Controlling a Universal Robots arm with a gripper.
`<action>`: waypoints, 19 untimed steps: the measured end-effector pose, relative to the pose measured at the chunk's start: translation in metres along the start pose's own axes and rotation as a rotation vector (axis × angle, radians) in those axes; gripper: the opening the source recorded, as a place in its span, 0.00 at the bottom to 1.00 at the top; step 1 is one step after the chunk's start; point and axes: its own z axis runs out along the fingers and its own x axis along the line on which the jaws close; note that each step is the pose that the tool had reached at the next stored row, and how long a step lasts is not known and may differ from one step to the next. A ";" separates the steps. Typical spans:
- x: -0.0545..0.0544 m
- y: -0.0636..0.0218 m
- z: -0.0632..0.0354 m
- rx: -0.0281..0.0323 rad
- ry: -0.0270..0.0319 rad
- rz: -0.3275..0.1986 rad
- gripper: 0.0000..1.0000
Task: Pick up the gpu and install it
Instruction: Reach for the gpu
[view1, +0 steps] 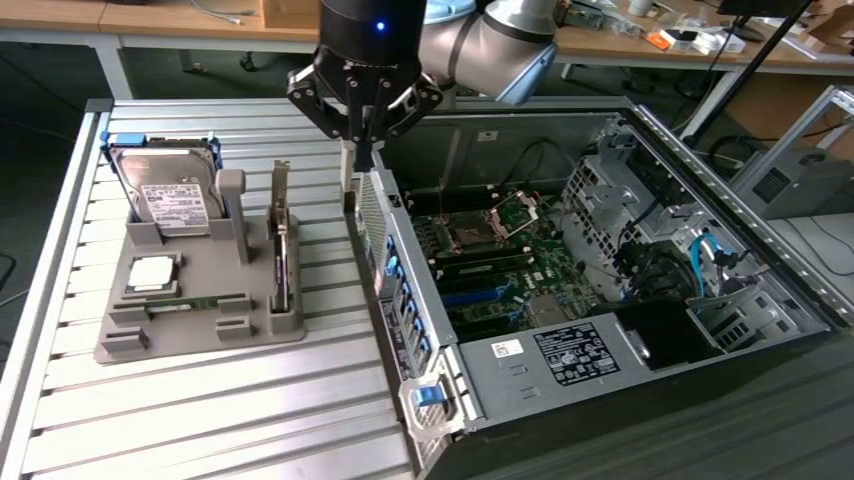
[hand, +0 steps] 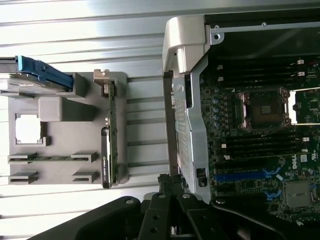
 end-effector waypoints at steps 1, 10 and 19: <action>0.001 -0.0001 0.0000 0.0000 0.0000 0.000 0.10; 0.008 -0.0006 -0.0002 0.0000 0.0000 0.000 0.10; 0.014 -0.0010 -0.0004 0.0000 0.0000 0.000 0.10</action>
